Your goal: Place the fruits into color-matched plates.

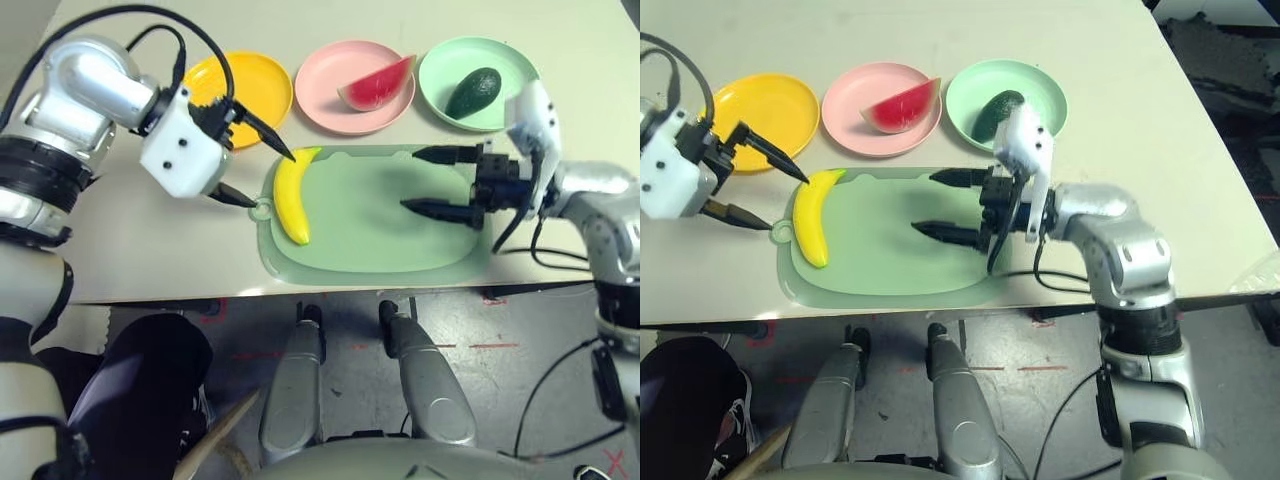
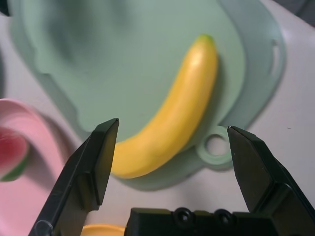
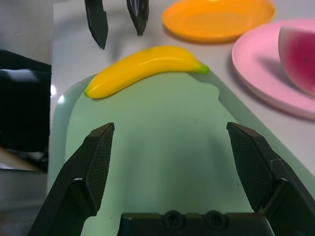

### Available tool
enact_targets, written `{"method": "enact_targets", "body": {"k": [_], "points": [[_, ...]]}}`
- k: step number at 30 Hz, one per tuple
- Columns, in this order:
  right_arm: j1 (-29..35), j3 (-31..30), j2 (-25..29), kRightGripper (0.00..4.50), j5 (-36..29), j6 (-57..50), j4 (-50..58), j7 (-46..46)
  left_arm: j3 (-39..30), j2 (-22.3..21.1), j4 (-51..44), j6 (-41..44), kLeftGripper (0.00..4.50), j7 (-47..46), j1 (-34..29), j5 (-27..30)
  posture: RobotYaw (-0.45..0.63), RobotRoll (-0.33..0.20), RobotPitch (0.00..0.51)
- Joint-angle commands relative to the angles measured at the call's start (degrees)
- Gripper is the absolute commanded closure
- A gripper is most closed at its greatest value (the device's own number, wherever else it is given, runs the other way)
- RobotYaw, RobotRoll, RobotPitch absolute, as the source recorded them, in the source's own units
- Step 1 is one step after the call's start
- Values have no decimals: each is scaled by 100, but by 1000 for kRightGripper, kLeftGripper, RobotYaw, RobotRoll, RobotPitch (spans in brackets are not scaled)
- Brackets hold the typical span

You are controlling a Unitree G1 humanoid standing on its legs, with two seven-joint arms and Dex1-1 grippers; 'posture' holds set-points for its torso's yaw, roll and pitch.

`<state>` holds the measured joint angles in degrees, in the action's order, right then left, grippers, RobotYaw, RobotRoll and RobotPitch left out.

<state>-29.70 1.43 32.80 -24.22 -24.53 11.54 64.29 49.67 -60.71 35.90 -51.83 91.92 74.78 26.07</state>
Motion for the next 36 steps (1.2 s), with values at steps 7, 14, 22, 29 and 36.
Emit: {"method": "enact_targets", "body": {"k": [7,14,22,29,36], "points": [[995,-216,-16,56,310,1916,-222,226,407,242,317,-532,0,58,180,-137,-76,0,408],[1116,-433,-49,56,166,1566,314,-85,820,748,799,-1038,0,58,529,-343,-104,0,404],[1194,-477,16,56,106,1309,558,-268,1163,1245,1452,-1394,0,58,855,-695,-127,0,403],[1260,-580,120,0,266,1477,486,-228,1325,1498,1773,-1388,400,58,925,-908,-137,0,407],[1328,-599,177,0,250,1540,488,-244,1401,1515,1867,-1308,2581,58,965,-935,-137,0,407]]}}
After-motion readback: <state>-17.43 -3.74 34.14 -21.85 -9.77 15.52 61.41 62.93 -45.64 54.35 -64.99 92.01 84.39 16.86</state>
